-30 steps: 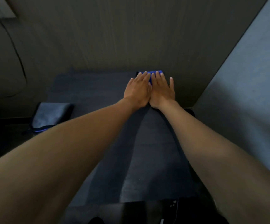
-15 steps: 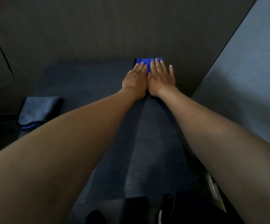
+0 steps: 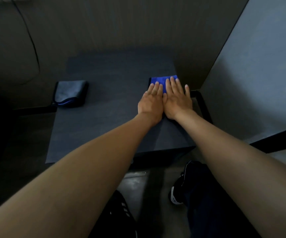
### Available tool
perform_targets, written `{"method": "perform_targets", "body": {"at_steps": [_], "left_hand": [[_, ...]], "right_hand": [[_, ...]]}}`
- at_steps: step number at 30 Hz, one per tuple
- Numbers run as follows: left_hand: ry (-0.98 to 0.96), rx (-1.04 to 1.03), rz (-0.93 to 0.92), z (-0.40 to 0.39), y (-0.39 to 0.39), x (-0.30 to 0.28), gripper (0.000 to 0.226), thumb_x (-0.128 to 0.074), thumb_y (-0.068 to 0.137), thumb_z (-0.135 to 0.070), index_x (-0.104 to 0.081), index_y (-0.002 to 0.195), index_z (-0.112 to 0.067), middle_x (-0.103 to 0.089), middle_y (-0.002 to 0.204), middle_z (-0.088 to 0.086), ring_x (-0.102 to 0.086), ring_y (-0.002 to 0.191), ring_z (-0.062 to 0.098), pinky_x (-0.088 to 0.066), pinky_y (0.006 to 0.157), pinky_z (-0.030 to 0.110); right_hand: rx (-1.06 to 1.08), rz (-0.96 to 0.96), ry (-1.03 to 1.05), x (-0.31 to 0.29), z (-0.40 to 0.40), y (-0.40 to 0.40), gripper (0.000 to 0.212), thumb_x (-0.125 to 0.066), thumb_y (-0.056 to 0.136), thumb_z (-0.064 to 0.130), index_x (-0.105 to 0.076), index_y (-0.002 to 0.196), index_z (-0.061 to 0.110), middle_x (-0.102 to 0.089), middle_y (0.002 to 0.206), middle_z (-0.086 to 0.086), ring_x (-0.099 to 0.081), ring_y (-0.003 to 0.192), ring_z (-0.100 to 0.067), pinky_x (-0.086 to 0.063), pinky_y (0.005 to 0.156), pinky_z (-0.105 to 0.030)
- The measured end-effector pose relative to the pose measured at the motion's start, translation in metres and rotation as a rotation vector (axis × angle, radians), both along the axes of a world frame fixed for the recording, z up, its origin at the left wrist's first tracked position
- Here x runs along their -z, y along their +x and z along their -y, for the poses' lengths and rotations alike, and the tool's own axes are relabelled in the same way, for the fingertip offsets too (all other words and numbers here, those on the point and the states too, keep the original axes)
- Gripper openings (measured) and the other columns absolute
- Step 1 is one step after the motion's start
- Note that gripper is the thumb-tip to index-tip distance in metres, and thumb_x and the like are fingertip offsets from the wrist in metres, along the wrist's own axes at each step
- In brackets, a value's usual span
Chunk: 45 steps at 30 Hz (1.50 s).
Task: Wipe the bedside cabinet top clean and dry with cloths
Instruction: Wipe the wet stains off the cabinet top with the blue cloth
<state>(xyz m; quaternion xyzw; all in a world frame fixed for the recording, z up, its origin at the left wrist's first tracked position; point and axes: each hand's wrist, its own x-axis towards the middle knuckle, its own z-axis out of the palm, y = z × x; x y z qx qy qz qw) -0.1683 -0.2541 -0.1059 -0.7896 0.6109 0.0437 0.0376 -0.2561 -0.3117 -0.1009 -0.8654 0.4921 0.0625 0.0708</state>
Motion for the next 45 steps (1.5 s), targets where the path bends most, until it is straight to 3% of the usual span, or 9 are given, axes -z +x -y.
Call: {"method": "perform_targets", "body": {"at_steps": [9,14,19,23,26,31,34,39,45], "left_hand": [[0.019,-0.011,-0.037,-0.088,-0.043,0.003,0.078,-0.046,0.099,-0.029,0.003,0.155,-0.009,0.004,0.165,0.008,0.004,0.151,0.022,-0.013,0.123,0.037],[-0.042,-0.025,-0.098,-0.121,-0.055,-0.008,0.065,-0.039,0.103,-0.029,-0.004,0.156,-0.011,-0.004,0.165,0.006,-0.003,0.151,0.020,-0.015,0.123,0.035],[-0.107,-0.075,-0.274,-0.136,-0.056,-0.028,0.047,-0.040,0.103,-0.029,-0.036,0.147,-0.016,-0.040,0.152,0.005,-0.048,0.133,0.025,-0.045,0.103,0.037],[-0.050,-0.079,-0.404,-0.152,-0.053,-0.044,0.044,-0.048,0.095,-0.026,-0.040,0.137,-0.013,-0.056,0.128,0.010,-0.061,0.107,0.031,-0.049,0.084,0.038],[-0.015,-0.064,-0.456,-0.161,-0.047,-0.048,0.040,-0.054,0.090,-0.025,-0.043,0.126,-0.013,-0.062,0.110,0.013,-0.062,0.097,0.034,-0.048,0.079,0.038],[-0.006,-0.075,-0.386,-0.160,-0.031,-0.045,0.018,-0.049,0.095,-0.035,-0.056,0.105,-0.022,-0.067,0.105,0.012,-0.063,0.096,0.037,-0.051,0.080,0.040],[0.050,0.034,-0.378,-0.165,-0.024,-0.044,0.038,-0.069,0.081,-0.046,-0.054,0.109,-0.026,-0.065,0.109,0.005,-0.063,0.097,0.030,-0.052,0.084,0.040],[-0.007,0.002,-0.355,-0.166,-0.024,-0.039,0.023,-0.067,0.087,-0.032,-0.060,0.108,-0.025,-0.065,0.110,0.007,-0.062,0.101,0.030,-0.050,0.083,0.038],[-0.093,-0.010,-0.500,-0.164,-0.020,-0.052,0.006,-0.062,0.086,-0.026,-0.060,0.084,-0.021,-0.068,0.092,0.002,-0.064,0.090,0.025,-0.047,0.075,0.031]], "right_hand": [[-0.018,-0.002,0.016,0.001,-0.085,-0.045,0.060,-0.009,0.105,0.040,0.009,0.157,0.017,0.015,0.165,-0.002,0.016,0.151,-0.018,0.007,0.122,-0.044],[-0.016,0.004,0.045,-0.002,-0.115,-0.056,0.059,-0.010,0.105,0.040,0.010,0.157,0.018,0.016,0.165,-0.001,0.016,0.151,-0.018,0.008,0.121,-0.043],[-0.030,0.002,0.103,-0.007,-0.134,-0.065,0.060,-0.014,0.105,0.038,0.010,0.157,0.019,0.017,0.165,-0.001,0.017,0.151,-0.020,0.005,0.123,-0.045],[-0.048,0.007,0.155,-0.011,-0.142,-0.068,0.062,-0.019,0.105,0.037,0.009,0.157,0.019,0.017,0.165,-0.002,0.017,0.151,-0.021,0.001,0.123,-0.046],[-0.055,0.023,0.190,-0.014,-0.145,-0.071,0.064,-0.023,0.104,0.036,0.007,0.158,0.019,0.016,0.165,-0.001,0.016,0.152,-0.020,0.001,0.123,-0.045],[-0.101,0.049,0.314,-0.026,-0.144,-0.076,0.078,-0.037,0.098,0.046,0.003,0.159,0.018,0.015,0.166,-0.003,0.016,0.152,-0.020,-0.002,0.122,-0.047],[-0.144,0.052,0.362,-0.031,-0.145,-0.081,0.092,-0.048,0.093,0.054,0.005,0.158,0.017,0.017,0.165,-0.005,0.018,0.151,-0.021,-0.001,0.121,-0.046],[-0.206,-0.002,0.285,-0.030,-0.148,-0.086,0.101,-0.061,0.088,0.046,0.006,0.158,0.017,0.017,0.165,-0.005,0.017,0.151,-0.021,0.004,0.122,-0.044],[-0.220,0.007,0.269,-0.035,-0.151,-0.089,0.093,-0.058,0.088,0.050,-0.007,0.159,0.017,0.005,0.167,-0.006,0.006,0.153,-0.020,0.001,0.123,-0.045]]}}
